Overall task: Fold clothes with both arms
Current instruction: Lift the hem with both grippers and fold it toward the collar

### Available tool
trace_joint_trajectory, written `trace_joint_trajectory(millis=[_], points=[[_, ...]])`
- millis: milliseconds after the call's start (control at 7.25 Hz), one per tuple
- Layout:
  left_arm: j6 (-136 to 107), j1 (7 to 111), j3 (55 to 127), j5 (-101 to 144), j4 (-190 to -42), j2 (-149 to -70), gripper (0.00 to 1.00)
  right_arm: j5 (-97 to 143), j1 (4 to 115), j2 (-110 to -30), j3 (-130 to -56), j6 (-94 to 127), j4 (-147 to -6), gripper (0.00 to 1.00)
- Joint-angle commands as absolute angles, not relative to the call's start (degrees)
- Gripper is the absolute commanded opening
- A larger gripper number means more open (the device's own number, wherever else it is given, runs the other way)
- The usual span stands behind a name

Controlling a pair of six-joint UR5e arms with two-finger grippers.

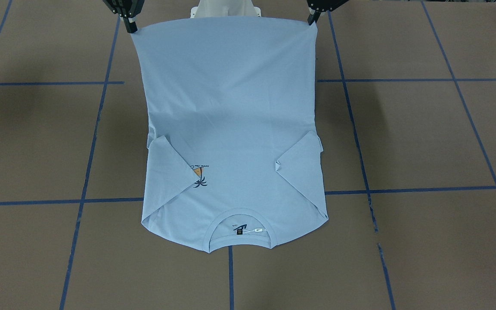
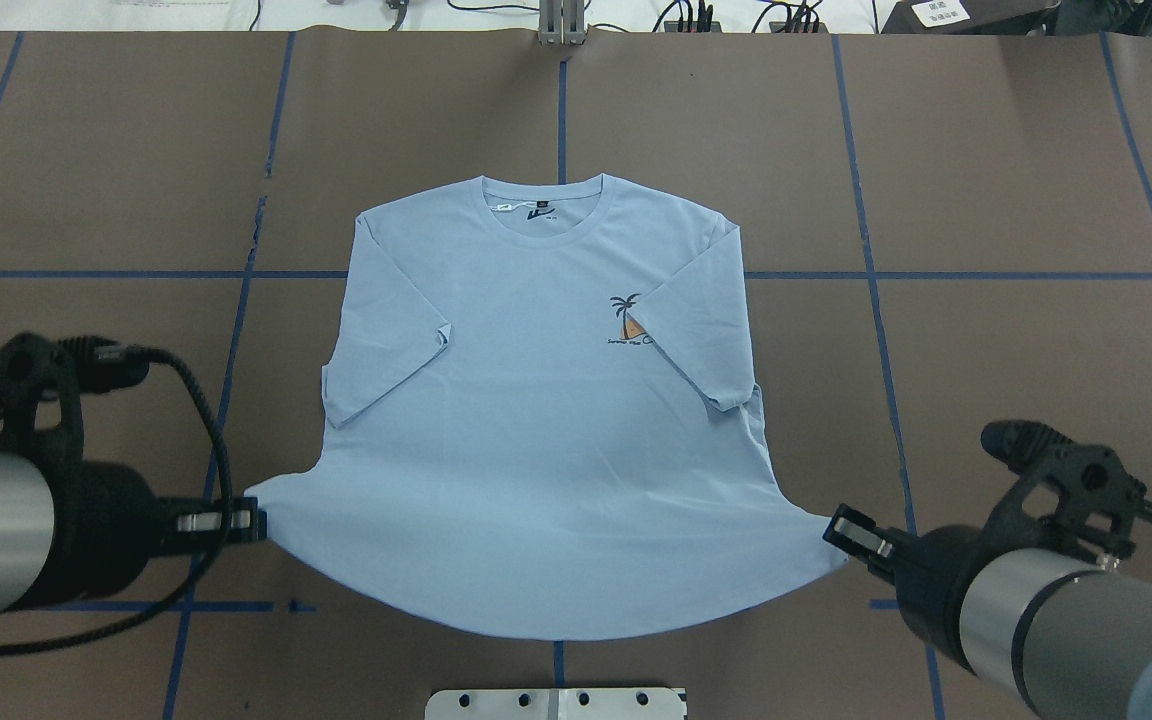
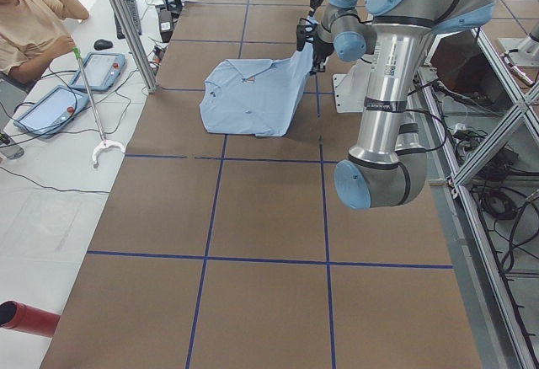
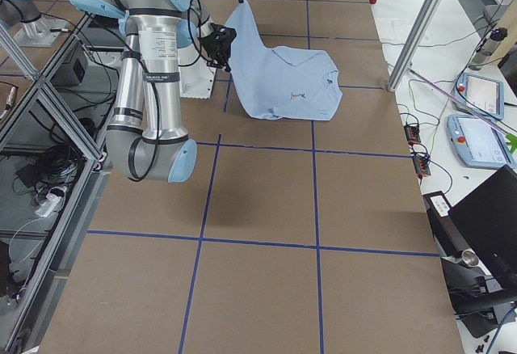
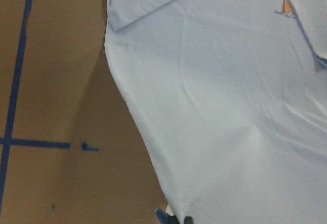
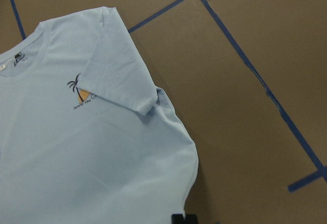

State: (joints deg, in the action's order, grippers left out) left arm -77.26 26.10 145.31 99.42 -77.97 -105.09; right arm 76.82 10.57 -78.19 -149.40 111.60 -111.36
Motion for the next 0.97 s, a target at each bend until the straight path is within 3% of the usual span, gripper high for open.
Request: trace_joint_trajectory(millis=[0, 414, 828], points=[[-64.99, 38.63, 135.22, 100.37, -75.85, -111.17, 0.00, 83.99, 25.16, -67.20, -139.01, 102.08, -111.62, 0.00], [-62.40, 42.27, 120.82, 100.11, -82.31, -117.23, 0.00, 87.18, 35.74, -59.17, -124.06, 94.07, -110.31, 0.00], [-61.96, 44.65, 102.45, 99.58, -97.78, -119.78, 0.00, 88.07, 39.98, -56.09, -102.98, 91.60, -91.10, 0.00]])
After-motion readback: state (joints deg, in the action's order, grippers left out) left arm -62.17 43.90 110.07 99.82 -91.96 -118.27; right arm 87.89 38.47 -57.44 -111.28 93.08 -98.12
